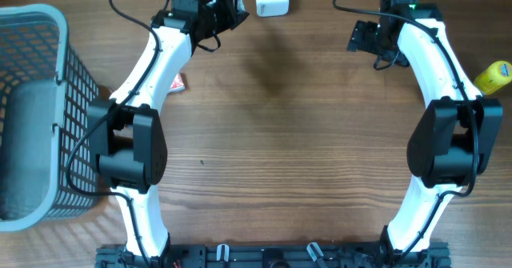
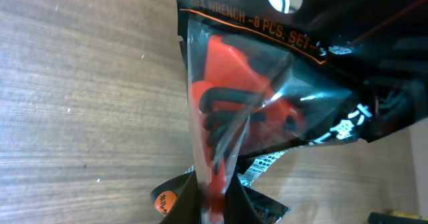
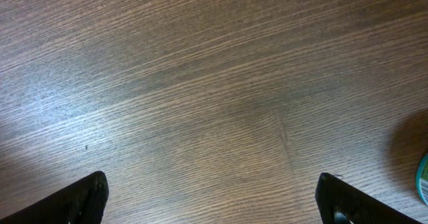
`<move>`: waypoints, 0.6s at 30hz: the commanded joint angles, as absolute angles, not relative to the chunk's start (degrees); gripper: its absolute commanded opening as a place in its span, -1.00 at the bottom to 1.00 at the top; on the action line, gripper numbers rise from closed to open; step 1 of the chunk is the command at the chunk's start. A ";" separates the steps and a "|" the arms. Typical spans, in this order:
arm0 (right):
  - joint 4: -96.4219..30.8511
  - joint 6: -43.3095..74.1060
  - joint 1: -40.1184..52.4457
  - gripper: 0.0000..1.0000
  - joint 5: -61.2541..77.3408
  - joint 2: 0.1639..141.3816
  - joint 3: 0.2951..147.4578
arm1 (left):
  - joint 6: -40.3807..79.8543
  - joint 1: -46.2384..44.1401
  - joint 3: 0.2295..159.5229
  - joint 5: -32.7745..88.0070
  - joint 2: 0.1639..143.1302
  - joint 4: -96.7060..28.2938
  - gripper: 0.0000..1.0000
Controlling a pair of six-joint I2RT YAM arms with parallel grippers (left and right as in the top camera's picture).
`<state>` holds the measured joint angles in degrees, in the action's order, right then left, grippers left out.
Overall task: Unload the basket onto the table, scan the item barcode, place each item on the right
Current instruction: 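Hold the wrench pack's label in front of the scanner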
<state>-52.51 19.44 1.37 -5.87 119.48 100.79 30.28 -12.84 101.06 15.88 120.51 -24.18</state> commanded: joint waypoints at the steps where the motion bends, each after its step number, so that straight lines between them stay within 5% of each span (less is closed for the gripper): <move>1: -52.60 20.16 1.65 0.99 -6.81 120.57 100.79 | 30.02 -12.73 106.48 15.35 120.79 -24.29 -0.93; 8: -53.25 21.15 1.65 1.00 -6.42 120.57 100.79 | 30.28 -12.19 112.86 14.41 122.98 -28.73 -0.92; 18: -53.17 21.15 1.65 0.99 -6.44 120.55 100.79 | 32.77 -11.77 117.78 13.52 128.60 -16.23 -0.93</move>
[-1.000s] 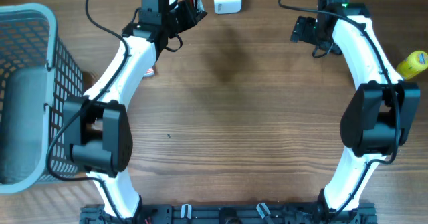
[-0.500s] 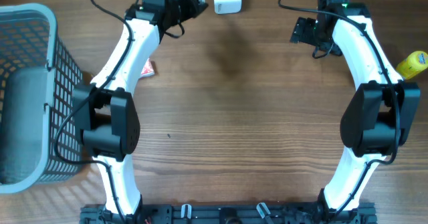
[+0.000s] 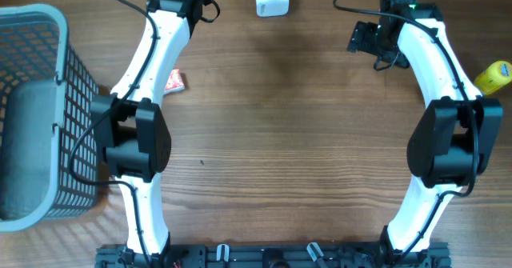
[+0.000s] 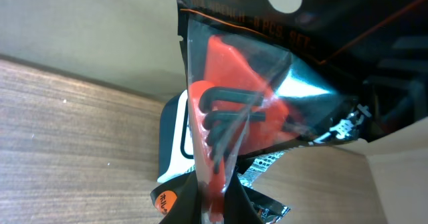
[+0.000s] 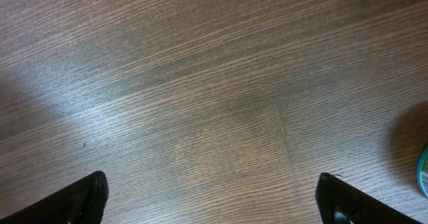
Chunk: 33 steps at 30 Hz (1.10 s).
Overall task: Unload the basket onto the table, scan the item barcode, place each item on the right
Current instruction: 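Hold the wrench pack's label in front of the scanner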
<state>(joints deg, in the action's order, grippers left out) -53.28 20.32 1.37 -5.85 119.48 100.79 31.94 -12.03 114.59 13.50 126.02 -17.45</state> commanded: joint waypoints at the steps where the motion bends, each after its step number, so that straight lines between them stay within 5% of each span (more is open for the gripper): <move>1: -53.12 21.15 1.65 1.00 -6.42 120.55 100.79 | 32.38 -11.88 118.50 14.94 129.88 -15.68 -0.93; 20: -52.56 21.26 1.65 0.99 -6.39 120.55 100.79 | 11.29 -18.44 120.44 3.51 136.25 -29.56 -0.93; 33: -53.23 21.63 1.65 0.99 -6.42 120.57 100.79 | 8.14 -18.85 124.20 -4.67 136.22 1.83 -0.92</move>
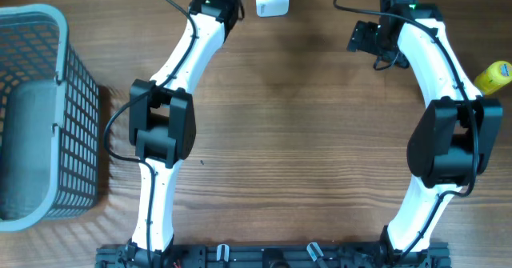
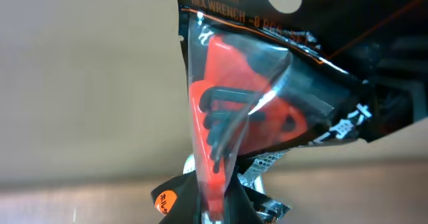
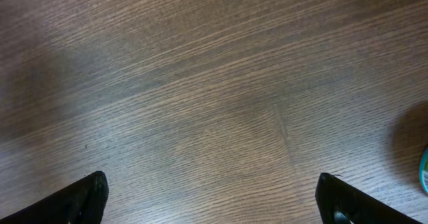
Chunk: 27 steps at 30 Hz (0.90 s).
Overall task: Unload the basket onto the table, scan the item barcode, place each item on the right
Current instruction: 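Hold the wrench pack's label in front of the scanner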
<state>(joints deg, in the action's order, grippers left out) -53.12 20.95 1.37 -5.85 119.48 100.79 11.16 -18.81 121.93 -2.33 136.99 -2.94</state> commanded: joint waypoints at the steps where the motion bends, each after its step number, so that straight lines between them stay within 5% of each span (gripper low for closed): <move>1: -53.25 21.65 1.65 0.99 -6.42 120.55 100.79 | 7.64 -18.81 124.20 -4.67 136.22 4.80 -0.92; 6: -53.63 22.50 1.65 1.00 -6.39 120.55 100.79 | 9.82 -18.65 124.20 -5.65 136.57 9.43 -0.92; 14: -53.60 23.18 1.65 0.99 -5.93 120.57 100.79 | 16.84 -18.55 124.20 -1.56 136.66 -15.31 -0.93; 20: -53.43 24.16 1.65 1.00 -3.81 120.55 100.79 | 19.77 -19.27 124.20 3.07 136.92 -20.51 -0.93; 27: -54.43 24.03 1.65 1.00 -3.79 120.55 100.79 | 10.39 -22.61 124.20 -5.13 140.59 -23.29 -0.92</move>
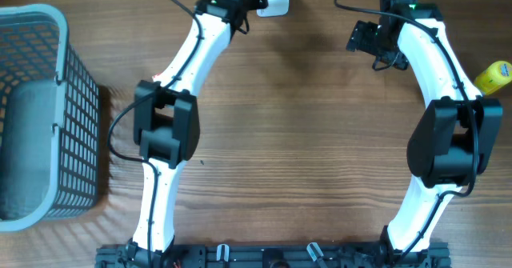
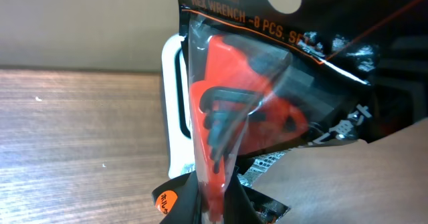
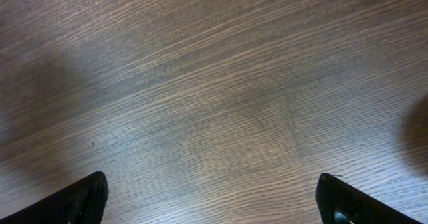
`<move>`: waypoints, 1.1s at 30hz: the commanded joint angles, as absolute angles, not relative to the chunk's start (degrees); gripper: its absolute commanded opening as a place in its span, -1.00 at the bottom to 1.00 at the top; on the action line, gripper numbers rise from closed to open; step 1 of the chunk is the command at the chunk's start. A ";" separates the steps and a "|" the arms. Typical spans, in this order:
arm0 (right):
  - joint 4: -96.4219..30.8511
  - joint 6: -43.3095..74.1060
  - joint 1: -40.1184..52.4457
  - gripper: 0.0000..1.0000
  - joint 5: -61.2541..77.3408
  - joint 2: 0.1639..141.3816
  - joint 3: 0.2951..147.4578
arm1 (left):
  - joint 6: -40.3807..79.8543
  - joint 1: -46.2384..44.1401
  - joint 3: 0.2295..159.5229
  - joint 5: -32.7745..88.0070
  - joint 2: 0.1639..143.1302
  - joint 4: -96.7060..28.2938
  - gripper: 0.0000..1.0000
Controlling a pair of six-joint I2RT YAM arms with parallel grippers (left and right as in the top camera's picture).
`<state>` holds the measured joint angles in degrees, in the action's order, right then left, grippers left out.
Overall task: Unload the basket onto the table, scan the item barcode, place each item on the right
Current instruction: 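Hold the wrench pack's label in front of the scanner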
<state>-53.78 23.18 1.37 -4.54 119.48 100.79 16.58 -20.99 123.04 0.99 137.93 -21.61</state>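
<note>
A hex wrench set (image 2: pixel 254 110) in a black and clear pack with a red holder fills the left wrist view. My left gripper (image 2: pixel 214 204) is shut on its lower end. The white barcode scanner (image 2: pixel 175 117) shows just behind the pack. From overhead, the left gripper sits at the table's far edge, right beside the scanner. The barcode itself is not visible. My right gripper (image 3: pixel 212 197) is open over bare wood, at the far right in the overhead view (image 1: pixel 364 36).
A grey-blue mesh basket (image 1: pixel 36 108) stands at the left edge of the table. A yellow item (image 1: pixel 494 76) lies at the right edge, beside the right arm.
The left gripper with the pack has shifted right and back over the table. The wrist view now shows wood and the scanner behind the pack instead of a blank beige background. The right arm is unchanged.
The left gripper held the hex wrench pack over the table left of the scanner. Then it was at the far edge, with the scanner showing behind the pack. Then it pointed past the table, and now the pack is against the scanner. The right gripper stayed open throughout.
</note>
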 commanded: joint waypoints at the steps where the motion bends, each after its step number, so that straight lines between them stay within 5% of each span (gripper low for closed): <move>1: -54.41 24.16 1.65 0.99 -3.79 120.55 100.79 | 9.06 -22.65 124.20 -6.33 141.34 -23.55 -0.93; 33: -54.43 25.89 2.04 0.99 -3.79 120.55 100.79 | -0.23 -24.36 124.27 -14.50 147.74 -18.28 -0.93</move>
<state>-54.00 24.88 1.41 -4.51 119.48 100.79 0.23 -24.05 123.07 -13.04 146.39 -18.04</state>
